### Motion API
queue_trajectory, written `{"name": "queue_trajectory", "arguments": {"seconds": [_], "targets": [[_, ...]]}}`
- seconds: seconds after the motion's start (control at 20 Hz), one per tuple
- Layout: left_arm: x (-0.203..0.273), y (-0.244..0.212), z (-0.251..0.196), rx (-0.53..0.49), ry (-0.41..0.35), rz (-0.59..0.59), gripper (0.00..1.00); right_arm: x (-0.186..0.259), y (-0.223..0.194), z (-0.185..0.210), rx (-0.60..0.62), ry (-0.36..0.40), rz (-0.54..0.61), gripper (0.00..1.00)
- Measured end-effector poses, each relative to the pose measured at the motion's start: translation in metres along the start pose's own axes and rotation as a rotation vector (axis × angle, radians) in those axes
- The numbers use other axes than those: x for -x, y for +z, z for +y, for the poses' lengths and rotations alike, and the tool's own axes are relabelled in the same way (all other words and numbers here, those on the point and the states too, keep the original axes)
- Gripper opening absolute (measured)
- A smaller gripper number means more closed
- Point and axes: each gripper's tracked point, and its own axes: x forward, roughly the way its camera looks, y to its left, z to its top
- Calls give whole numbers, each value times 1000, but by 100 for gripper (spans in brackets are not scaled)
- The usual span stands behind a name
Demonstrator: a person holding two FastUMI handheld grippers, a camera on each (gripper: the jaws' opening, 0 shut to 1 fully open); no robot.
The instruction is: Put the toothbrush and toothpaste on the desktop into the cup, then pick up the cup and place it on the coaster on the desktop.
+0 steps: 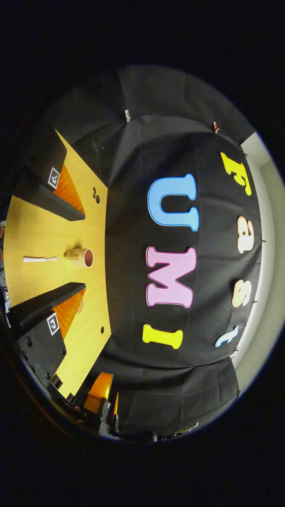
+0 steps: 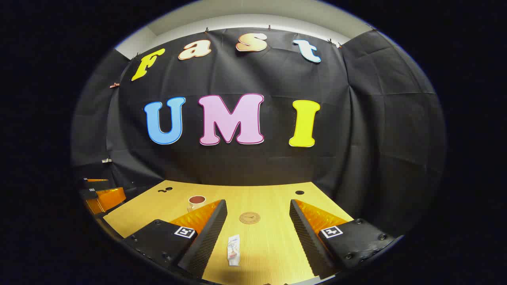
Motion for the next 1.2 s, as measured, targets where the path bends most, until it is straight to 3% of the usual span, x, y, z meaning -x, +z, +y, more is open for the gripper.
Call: {"name": "queue_trajectory", "arguments": {"seconds": [0.3, 0.35, 0.4, 0.85, 1.2], "targets": [[-16, 7, -6, -9, 4, -26, 97, -22, -7, -4, 2, 22, 32, 98], [-18, 6, -6, -7, 6, -21, 92, -25, -8, -6, -1, 20, 35, 98], [-20, 4, -4, -4, 13, -15, 97, -28, -8, -7, -6, 19, 35, 98], [-35, -4, 3, 20, 53, 12, 97, -49, -25, -8, -11, 26, 99, 98], [-41, -15, 7, 19, 71, 32, 97, -69, -43, 8, -7, 85, 158, 98]]}}
